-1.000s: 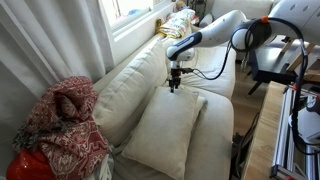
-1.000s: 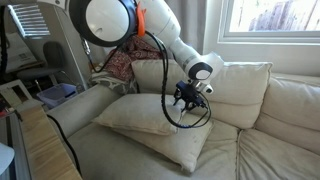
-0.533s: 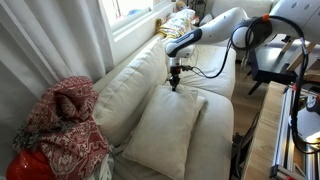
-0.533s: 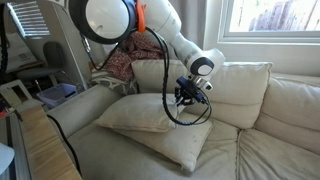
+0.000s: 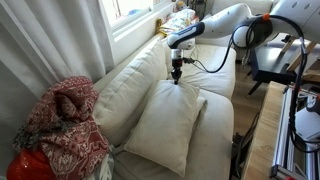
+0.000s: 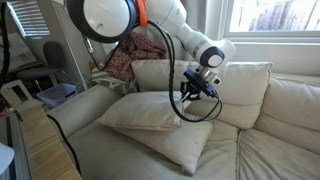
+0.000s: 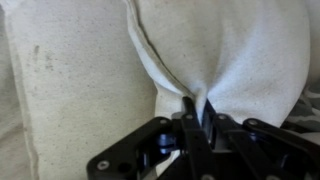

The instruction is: Move the top white pillow on the left to the right

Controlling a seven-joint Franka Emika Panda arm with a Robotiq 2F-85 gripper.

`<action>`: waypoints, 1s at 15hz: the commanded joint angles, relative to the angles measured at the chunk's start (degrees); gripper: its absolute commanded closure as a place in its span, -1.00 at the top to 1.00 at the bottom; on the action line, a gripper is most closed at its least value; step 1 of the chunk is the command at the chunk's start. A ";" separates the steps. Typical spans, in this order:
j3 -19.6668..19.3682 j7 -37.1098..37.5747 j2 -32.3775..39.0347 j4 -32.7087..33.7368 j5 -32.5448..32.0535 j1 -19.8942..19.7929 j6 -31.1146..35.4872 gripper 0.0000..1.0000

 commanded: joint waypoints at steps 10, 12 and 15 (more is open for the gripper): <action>-13.81 2.78 -10.33 6.10 -3.96 -11.02 4.98 -0.94; -15.82 3.97 -11.59 7.51 -3.86 -13.16 6.21 -0.94; -17.75 5.44 -12.35 9.36 -3.47 -15.29 9.96 -0.94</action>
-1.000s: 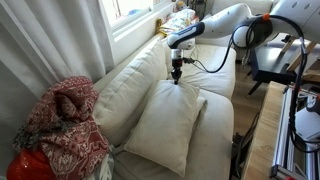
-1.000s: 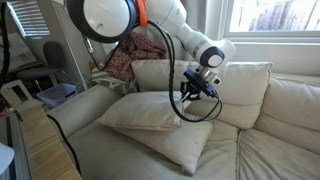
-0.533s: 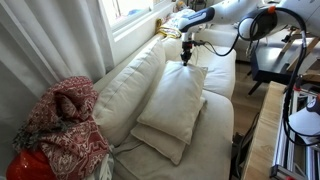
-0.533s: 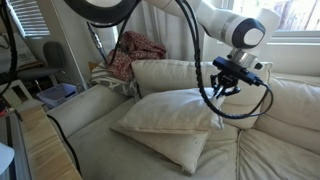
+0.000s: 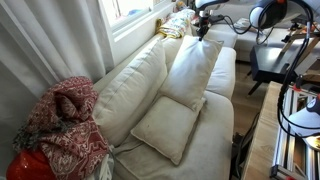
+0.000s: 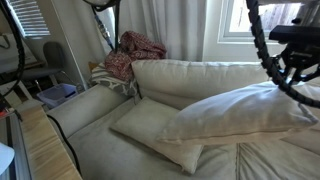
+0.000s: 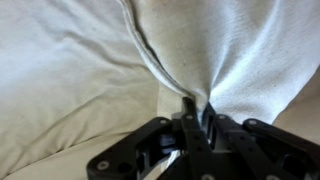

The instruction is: Move the top white pillow on the left to the right

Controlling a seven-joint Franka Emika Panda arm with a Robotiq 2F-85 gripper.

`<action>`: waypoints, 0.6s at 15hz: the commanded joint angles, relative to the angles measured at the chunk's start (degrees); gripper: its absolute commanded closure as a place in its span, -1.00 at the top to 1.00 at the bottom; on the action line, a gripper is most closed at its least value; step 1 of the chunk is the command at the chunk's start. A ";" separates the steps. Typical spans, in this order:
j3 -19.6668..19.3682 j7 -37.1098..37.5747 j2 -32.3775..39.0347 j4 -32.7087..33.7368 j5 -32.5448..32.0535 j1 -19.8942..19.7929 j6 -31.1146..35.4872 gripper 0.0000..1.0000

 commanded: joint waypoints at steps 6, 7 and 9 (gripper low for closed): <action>-0.36 -3.39 0.36 3.54 0.55 -3.16 12.16 -0.94; -0.07 -4.29 0.78 3.60 0.64 -3.10 14.00 -0.94; 1.55 -6.03 0.74 3.05 1.72 -3.26 16.10 -0.24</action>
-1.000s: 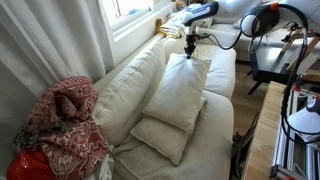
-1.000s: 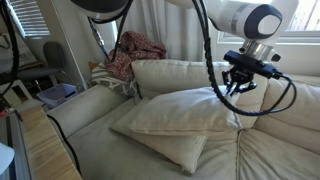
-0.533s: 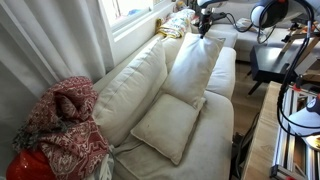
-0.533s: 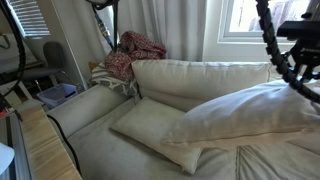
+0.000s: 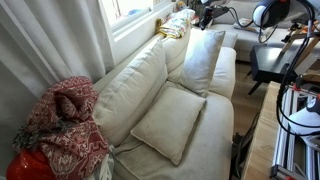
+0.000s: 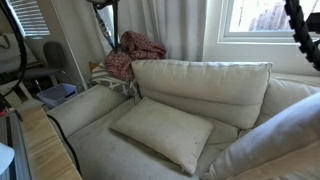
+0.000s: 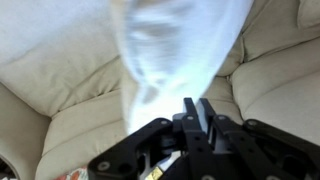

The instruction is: Move the top white pillow on the left to the right

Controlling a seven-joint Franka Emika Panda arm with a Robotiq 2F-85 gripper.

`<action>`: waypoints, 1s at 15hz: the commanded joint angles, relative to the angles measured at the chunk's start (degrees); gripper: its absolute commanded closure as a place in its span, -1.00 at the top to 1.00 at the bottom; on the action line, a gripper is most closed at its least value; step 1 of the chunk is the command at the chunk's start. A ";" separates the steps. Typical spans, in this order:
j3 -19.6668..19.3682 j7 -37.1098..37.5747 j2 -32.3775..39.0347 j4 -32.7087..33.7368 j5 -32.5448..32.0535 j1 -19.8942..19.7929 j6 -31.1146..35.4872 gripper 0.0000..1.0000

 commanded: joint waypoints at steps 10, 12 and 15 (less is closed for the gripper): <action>7.08 -1.14 -6.33 -6.11 2.31 7.45 -21.32 1.00; 5.01 5.32 -7.82 -7.81 0.67 10.39 -24.30 1.00; 5.57 6.88 -5.85 -4.53 0.83 11.06 -24.56 1.00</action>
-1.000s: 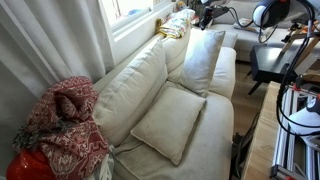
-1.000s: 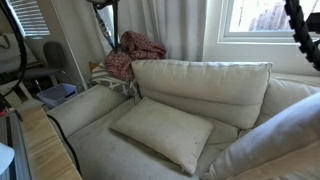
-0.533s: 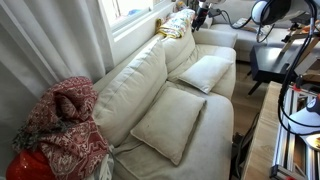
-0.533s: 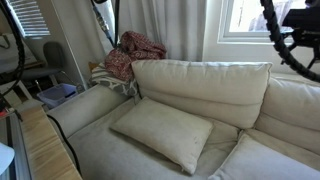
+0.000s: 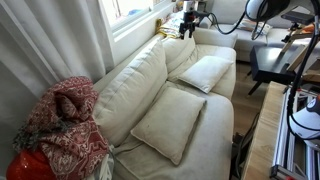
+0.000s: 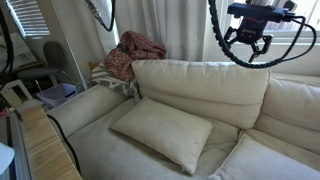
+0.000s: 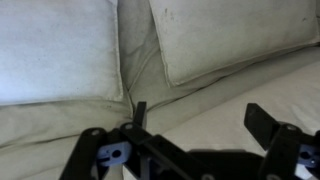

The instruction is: Move the top white pillow on the left to the right

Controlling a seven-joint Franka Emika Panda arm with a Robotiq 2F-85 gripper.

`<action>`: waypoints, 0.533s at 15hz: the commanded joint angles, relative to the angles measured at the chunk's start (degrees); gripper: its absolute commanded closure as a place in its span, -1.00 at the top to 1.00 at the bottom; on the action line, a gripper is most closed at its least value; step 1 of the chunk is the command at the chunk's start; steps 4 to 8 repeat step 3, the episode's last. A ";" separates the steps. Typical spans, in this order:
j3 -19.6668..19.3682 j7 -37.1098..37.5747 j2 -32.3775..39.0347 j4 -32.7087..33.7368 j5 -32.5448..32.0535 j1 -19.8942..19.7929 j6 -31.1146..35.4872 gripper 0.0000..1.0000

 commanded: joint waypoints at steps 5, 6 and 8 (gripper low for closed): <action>-1.10 3.32 -1.78 -2.26 -0.99 1.97 -0.91 1.00; -1.10 3.32 -1.78 -2.26 -0.99 1.97 -0.91 1.00; -1.10 3.32 -1.78 -2.26 -0.99 1.97 -0.91 1.00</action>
